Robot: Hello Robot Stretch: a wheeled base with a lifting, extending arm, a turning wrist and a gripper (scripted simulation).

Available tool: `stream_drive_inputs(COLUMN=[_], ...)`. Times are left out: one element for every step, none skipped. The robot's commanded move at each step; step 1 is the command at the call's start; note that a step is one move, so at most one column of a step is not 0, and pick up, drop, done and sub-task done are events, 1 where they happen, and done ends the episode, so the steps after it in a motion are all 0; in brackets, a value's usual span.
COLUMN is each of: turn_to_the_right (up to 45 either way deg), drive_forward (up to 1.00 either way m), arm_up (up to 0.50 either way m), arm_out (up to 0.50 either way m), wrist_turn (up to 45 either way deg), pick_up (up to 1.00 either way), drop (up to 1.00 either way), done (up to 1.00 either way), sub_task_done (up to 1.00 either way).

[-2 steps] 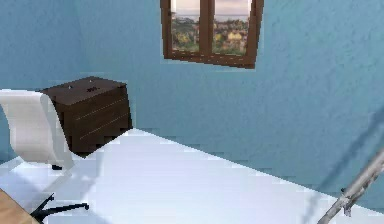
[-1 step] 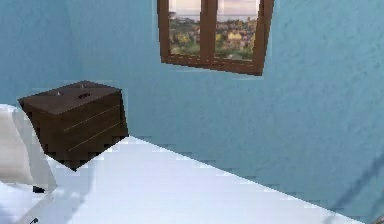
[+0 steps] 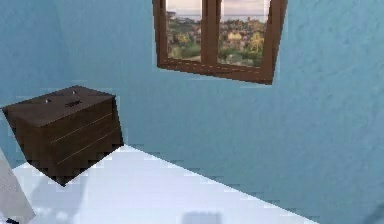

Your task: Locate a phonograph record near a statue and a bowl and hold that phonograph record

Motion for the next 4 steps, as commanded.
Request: stream_drive_inputs(turn_to_the_right=[-9.0, 0.0, -39.0, 0.0], drive_forward=[0.0, 0.1, 0.0, 0.6], arm_up=[0.0, 0.0, 0.0, 0.0], arm_out=[0.0, 0.0, 0.0, 0.0], wrist_turn=[0.0, 0.0, 0.0, 0.0], pick_up=[0.0, 0.0, 0.0, 0.0], drop=[0.0, 0.0, 0.0, 0.0], done=[0.0, 0.0, 0.0, 0.0], sub_task_done=[0.0, 0.0, 0.0, 0.0])
